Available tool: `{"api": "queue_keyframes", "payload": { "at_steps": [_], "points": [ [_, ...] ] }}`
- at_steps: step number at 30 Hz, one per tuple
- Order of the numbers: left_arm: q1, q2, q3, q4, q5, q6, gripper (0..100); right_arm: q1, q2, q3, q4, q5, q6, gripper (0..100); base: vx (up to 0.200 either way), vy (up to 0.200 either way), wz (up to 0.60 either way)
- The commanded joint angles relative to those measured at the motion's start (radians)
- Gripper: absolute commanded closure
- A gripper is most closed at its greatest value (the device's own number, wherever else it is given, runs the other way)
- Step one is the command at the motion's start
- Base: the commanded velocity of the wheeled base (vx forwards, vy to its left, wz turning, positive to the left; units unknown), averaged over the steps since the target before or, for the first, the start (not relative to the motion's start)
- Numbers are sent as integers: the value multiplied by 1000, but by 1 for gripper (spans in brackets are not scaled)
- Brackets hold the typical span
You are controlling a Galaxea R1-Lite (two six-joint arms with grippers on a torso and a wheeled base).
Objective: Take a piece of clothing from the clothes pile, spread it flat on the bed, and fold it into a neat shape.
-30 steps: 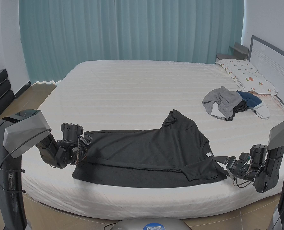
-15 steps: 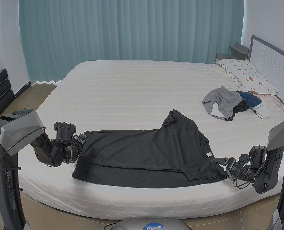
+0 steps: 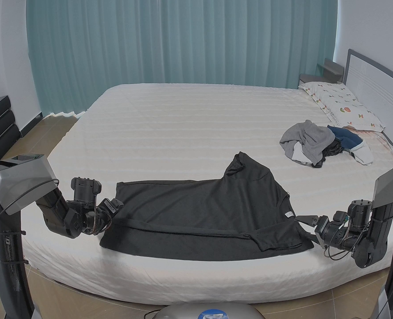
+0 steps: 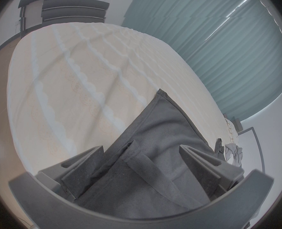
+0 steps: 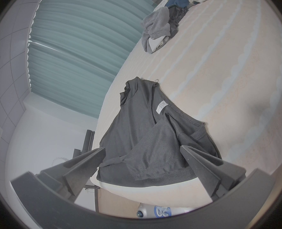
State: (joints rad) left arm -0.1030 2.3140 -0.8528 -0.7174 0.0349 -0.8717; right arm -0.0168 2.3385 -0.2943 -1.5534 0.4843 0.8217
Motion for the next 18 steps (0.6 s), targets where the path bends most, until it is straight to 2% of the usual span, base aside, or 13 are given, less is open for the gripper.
{"api": "queue_keyframes", "payload": {
  "at_steps": [1,6,7,14,18],
  "points": [
    [-9,22,-14,-2,5,3,0,3,-7,1,-7,-1,1,0,0,0,0],
    [-11,25,-26,3,8,5,0,3,-8,1,-7,-4,1,0,0,0,0],
    [-14,30,-28,3,10,7,100,3,-8,1,-8,-7,-1,0,0,0,0],
    [-18,31,-32,4,13,5,100,5,-10,-3,-8,-46,-9,0,0,0,0],
    [-12,31,-26,4,43,5,100,6,-24,-11,-7,-61,-10,0,0,0,0]
  ]
}}
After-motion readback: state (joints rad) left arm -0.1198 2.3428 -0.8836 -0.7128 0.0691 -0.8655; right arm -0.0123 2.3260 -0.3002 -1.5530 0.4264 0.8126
